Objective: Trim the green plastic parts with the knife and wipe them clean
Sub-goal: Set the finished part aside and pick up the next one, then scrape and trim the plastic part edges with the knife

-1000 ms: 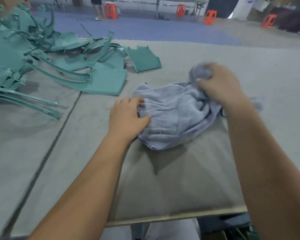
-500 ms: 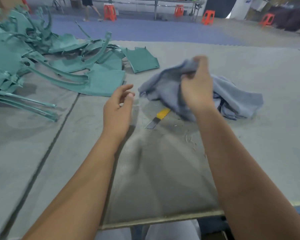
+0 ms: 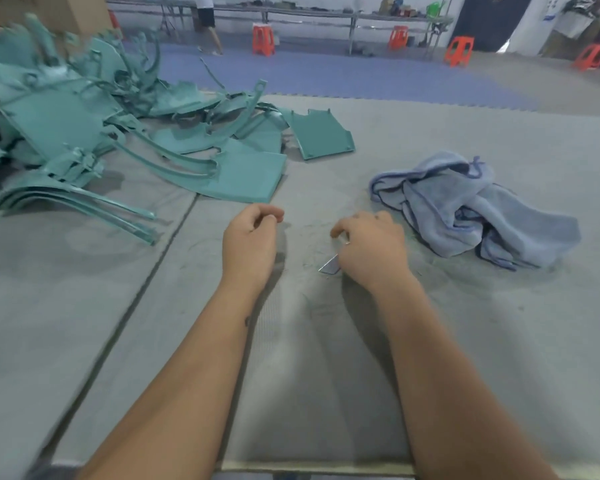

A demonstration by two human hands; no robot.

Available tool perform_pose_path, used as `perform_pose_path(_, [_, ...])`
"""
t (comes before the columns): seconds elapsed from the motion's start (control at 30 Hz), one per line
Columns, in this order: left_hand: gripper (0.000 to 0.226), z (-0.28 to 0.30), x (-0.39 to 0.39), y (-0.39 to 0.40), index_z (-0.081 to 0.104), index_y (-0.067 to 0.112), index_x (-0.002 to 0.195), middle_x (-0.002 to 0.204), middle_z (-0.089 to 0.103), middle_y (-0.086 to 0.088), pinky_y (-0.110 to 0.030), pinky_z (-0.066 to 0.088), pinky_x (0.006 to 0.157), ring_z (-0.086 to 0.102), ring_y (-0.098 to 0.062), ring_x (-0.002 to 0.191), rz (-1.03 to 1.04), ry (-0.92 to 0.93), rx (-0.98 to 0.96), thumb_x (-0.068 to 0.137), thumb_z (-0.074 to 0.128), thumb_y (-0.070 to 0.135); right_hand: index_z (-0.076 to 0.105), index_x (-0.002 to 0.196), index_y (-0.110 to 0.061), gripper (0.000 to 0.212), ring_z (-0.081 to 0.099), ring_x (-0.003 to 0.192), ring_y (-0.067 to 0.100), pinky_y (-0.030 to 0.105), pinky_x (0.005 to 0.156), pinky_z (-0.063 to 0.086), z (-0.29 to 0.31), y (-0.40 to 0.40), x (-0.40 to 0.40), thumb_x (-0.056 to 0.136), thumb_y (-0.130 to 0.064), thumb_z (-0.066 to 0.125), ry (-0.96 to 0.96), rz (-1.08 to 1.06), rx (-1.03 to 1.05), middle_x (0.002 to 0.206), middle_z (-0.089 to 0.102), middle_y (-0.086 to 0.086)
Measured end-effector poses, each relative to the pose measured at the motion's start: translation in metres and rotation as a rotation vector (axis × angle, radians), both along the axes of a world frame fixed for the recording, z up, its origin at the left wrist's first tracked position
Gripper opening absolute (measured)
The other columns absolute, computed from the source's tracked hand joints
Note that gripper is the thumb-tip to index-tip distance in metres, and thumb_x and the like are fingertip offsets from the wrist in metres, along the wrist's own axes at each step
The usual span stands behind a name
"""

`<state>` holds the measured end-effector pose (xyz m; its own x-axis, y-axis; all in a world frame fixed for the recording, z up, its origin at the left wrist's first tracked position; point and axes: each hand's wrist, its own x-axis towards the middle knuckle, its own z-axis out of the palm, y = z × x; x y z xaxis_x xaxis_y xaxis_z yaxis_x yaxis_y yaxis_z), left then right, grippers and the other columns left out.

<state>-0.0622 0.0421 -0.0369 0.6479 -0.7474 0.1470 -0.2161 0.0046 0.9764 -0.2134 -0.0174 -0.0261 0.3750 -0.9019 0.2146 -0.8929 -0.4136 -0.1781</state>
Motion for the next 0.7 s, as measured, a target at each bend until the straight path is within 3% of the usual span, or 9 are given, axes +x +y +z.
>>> perform_pose_path(0.13, [0.029, 0.004, 0.002, -0.001, 0.066, 0.03, 0.083, 0.069, 0.061, 0.016, -0.013, 0.038, 0.051, 0.05, 0.003, 0.051, 0.026, -0.023, 0.025, 0.09, 0.046, 0.011, 0.065, 0.107, -0.033, 0.033, 0.044, 0.107, 0.029, 0.034, 0.086, 0.032, 0.002, -0.005, -0.014, 0.08, -0.019, 0.053, -0.045, -0.031, 0.055, 0.109, 0.062, -0.001])
perform_pose_path(0.2, [0.027, 0.004, 0.001, 0.001, 0.065, 0.03, 0.083, 0.07, 0.06, 0.015, -0.023, 0.046, 0.063, 0.052, -0.001, 0.062, 0.022, -0.068, 0.047, 0.09, 0.046, 0.012, 0.063, 0.099, -0.036, 0.028, 0.043, 0.109, 0.031, 0.034, 0.082, 0.028, 0.003, -0.007, -0.018, 0.078, -0.019, 0.053, -0.075, -0.069, 0.124, 0.106, 0.063, 0.001])
perform_pose_path(0.27, [0.027, 0.003, 0.001, 0.004, 0.065, 0.031, 0.084, 0.084, 0.064, 0.009, -0.032, 0.051, 0.077, 0.057, -0.01, 0.078, 0.017, -0.1, 0.055, 0.089, 0.046, 0.012, 0.057, 0.091, -0.038, 0.023, 0.041, 0.113, 0.031, 0.034, 0.082, 0.026, 0.005, -0.011, -0.022, 0.078, -0.02, 0.051, -0.085, -0.093, 0.203, 0.106, 0.063, 0.001])
perform_pose_path(0.37, [0.026, 0.002, -0.001, 0.008, 0.066, 0.027, 0.086, 0.094, 0.063, 0.009, -0.033, 0.049, 0.085, 0.059, -0.016, 0.095, 0.032, -0.159, 0.06, 0.088, 0.046, 0.01, 0.055, 0.091, -0.037, 0.02, 0.04, 0.114, 0.027, 0.034, 0.084, 0.027, 0.006, -0.013, -0.029, 0.083, -0.02, 0.048, -0.088, -0.046, 0.274, 0.105, 0.062, -0.003])
perform_pose_path(0.43, [0.026, -0.001, -0.003, 0.006, 0.068, 0.026, 0.088, 0.099, 0.059, 0.009, -0.032, 0.042, 0.087, 0.053, -0.018, 0.106, 0.058, -0.358, 0.13, 0.088, 0.047, 0.012, 0.056, 0.09, -0.036, 0.019, 0.039, 0.112, 0.023, 0.034, 0.085, 0.026, 0.008, -0.013, -0.033, 0.086, -0.02, 0.048, -0.131, -0.012, 0.303, 0.099, 0.06, -0.009])
perform_pose_path(0.53, [0.025, -0.005, -0.012, -0.004, 0.068, 0.031, 0.097, 0.13, 0.052, 0.004, -0.043, 0.029, 0.099, 0.038, -0.019, 0.126, 0.007, -0.763, 0.289, 0.089, 0.047, 0.023, 0.055, 0.083, -0.037, 0.019, 0.038, 0.102, 0.016, 0.032, 0.083, 0.023, 0.008, -0.01, -0.035, 0.083, -0.019, 0.052, -0.191, 0.015, 0.314, 0.082, 0.057, -0.015])
perform_pose_path(0.6, [0.029, -0.002, -0.016, -0.018, 0.067, 0.034, 0.109, 0.154, 0.034, -0.001, -0.058, 0.011, 0.112, 0.018, -0.019, 0.145, -0.081, -0.936, 0.341, 0.092, 0.043, 0.027, 0.056, 0.083, -0.036, 0.019, 0.038, 0.097, 0.014, 0.032, 0.079, 0.02, 0.007, -0.008, -0.034, 0.08, -0.018, 0.051, -0.216, 0.023, 0.316, 0.077, 0.056, -0.013])
perform_pose_path(0.7, [0.041, 0.002, 0.001, -0.045, 0.047, 0.032, 0.138, 0.164, 0.001, -0.005, -0.061, -0.007, 0.115, -0.007, -0.02, 0.151, -0.169, -1.061, 0.477, 0.099, 0.035, 0.029, 0.059, 0.082, -0.031, 0.014, 0.047, 0.085, 0.014, 0.037, 0.079, 0.03, 0.006, -0.011, -0.036, 0.081, -0.017, 0.058, -0.321, 0.055, 0.331, 0.067, 0.054, -0.01])
